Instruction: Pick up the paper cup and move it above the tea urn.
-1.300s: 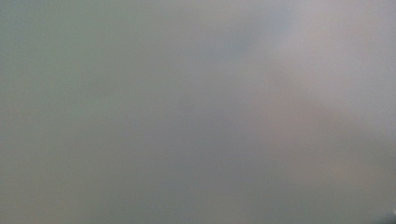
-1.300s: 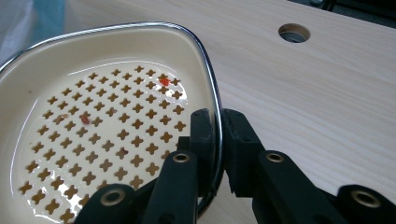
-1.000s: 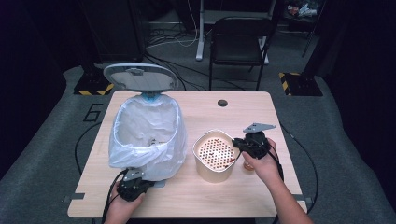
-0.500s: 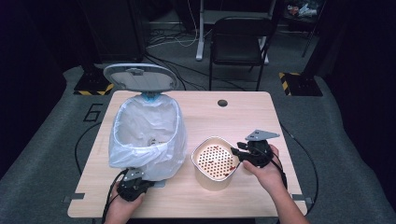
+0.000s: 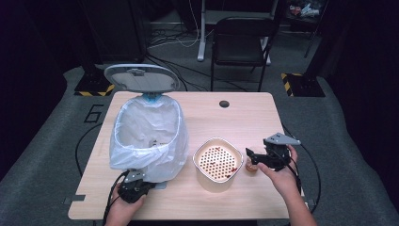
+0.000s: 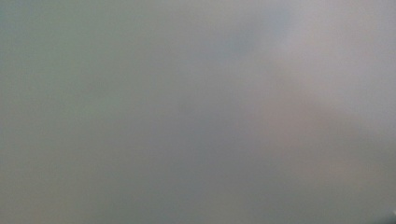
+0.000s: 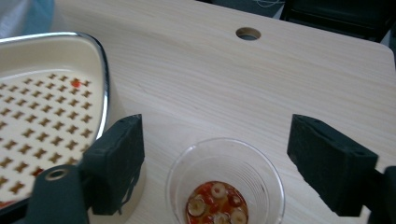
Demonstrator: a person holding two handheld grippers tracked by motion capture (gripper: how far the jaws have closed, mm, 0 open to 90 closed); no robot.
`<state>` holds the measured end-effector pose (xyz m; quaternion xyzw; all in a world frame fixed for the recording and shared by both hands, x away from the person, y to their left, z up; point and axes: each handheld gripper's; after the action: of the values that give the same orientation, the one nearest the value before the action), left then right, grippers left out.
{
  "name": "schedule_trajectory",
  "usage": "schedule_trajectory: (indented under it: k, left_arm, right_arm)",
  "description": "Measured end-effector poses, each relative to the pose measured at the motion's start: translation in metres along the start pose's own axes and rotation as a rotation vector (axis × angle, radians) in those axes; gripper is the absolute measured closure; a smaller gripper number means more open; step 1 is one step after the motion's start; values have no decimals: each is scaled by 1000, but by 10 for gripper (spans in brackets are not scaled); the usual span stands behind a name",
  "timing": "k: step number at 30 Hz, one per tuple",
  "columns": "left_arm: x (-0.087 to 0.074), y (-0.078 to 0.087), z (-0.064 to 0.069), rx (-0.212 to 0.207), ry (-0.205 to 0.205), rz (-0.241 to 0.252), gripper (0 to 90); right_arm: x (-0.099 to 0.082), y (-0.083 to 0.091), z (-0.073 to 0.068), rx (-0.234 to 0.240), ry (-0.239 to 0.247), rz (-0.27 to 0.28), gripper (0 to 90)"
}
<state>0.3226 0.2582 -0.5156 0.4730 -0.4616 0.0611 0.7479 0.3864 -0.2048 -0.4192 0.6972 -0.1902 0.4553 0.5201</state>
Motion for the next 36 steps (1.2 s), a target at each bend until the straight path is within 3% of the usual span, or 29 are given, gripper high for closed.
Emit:
schedule_trajectory:
  k: [11,21,27,36]
  left_arm:
    - [0,0,0,1,-1,-1,900]
    - [0,0,0,-1,0,0,900]
    - [0,0,0,0,0,0,900]
    - [0,0,0,-1,0,0,900]
  right_arm:
    - [-26,-11,5,-18,5,-37,136]
    - [-49,-27,9,-18,-22,-61,148]
    - [-55,-34,7,-24,11,-62,177]
    - [-57,-38,9,-15,-2,-52,280]
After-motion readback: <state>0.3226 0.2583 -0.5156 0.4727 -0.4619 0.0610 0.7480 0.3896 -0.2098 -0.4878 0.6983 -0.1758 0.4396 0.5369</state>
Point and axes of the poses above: each handheld gripper's, and its own axes: y roughly backward along the jaws, x roughly out of its top, z roughly to its right, and after that the axes turned 3 degrees about -y, right-handed
